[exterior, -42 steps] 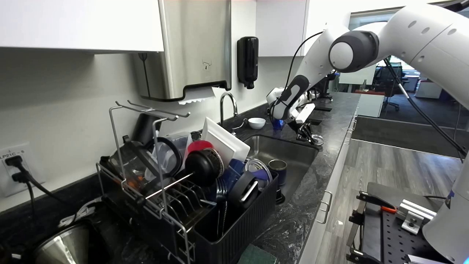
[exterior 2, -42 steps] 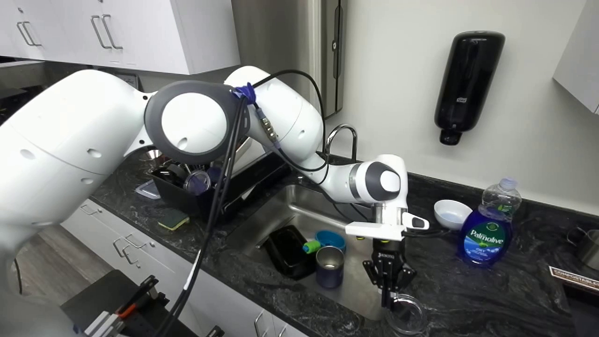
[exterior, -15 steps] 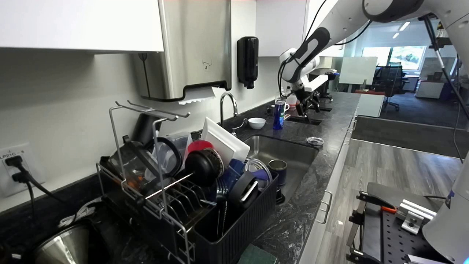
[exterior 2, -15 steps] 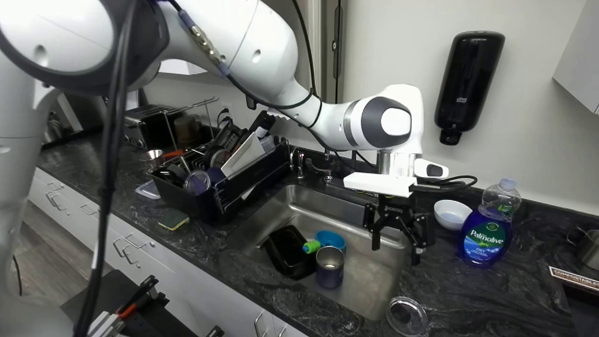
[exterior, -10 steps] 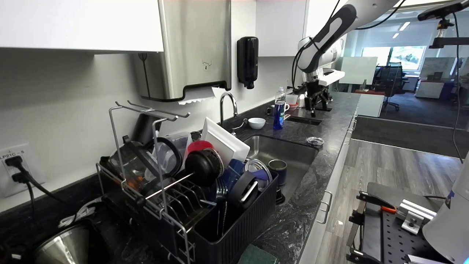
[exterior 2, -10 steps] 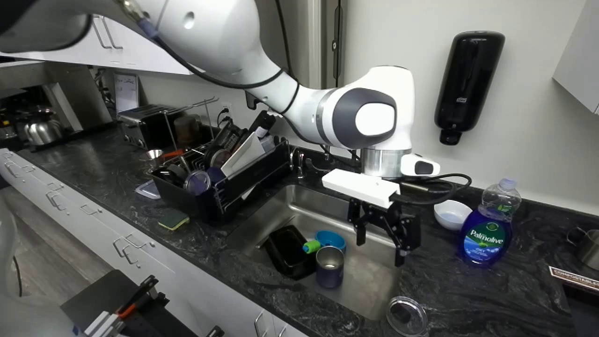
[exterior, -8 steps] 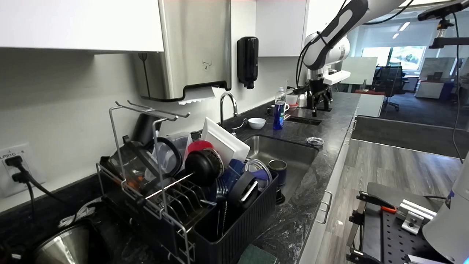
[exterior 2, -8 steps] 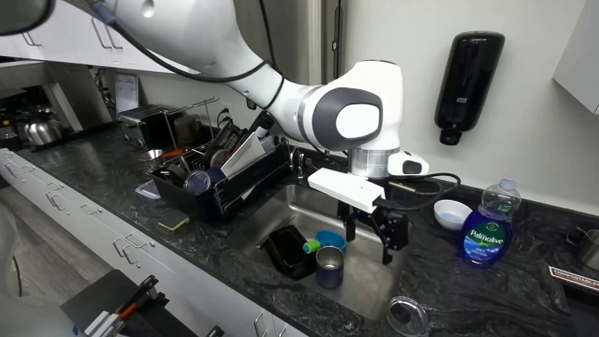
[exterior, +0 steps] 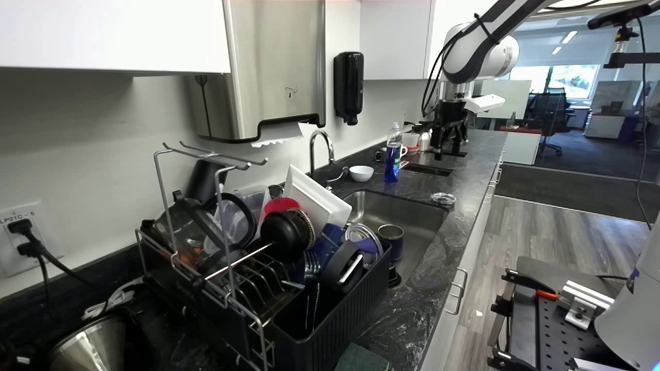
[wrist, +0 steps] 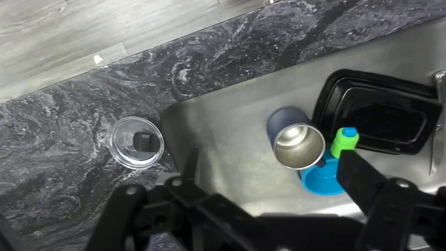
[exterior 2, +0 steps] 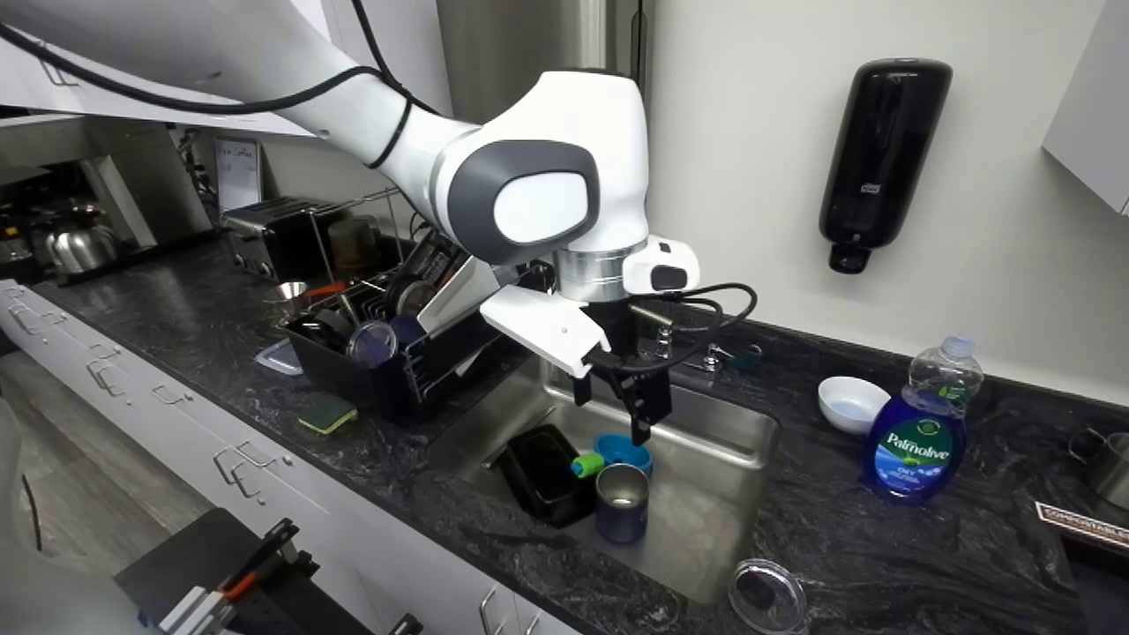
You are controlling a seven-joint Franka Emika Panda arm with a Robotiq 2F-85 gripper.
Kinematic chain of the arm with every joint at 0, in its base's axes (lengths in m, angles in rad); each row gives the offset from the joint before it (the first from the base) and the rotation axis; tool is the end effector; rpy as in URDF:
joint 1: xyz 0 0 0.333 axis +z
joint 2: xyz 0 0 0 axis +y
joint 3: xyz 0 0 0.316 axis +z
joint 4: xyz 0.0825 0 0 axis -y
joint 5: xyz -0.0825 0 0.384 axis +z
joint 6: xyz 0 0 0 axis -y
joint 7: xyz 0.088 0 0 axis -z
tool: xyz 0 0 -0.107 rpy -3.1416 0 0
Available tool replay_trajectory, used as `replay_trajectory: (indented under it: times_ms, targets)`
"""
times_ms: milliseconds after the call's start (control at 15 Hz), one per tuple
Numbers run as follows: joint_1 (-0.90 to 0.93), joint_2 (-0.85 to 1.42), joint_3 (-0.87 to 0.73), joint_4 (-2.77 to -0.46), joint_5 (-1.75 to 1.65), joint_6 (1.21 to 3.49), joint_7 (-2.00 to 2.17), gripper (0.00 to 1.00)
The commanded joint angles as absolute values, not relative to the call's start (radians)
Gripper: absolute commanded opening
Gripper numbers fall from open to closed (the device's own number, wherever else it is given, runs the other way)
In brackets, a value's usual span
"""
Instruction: Remove the lid from the flusk.
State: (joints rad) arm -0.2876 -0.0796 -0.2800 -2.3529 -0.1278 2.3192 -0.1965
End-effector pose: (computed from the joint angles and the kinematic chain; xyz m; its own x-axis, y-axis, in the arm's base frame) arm 0.4172 -0.2692 0.3651 0.9594 -0.2808 0.0250 -0.2819 -0.9560 0.0817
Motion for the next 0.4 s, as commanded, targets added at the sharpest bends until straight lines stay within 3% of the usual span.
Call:
replay_trajectory:
  times_ms: [0,333]
  targets:
    - [-0.262,-0.136,-0.262,-2.432,-0.156,2.347,-0.202,1.00]
    - [-0.247,-0.122,-0.255,-2.429,-0.163,2.321,-0.179,1.00]
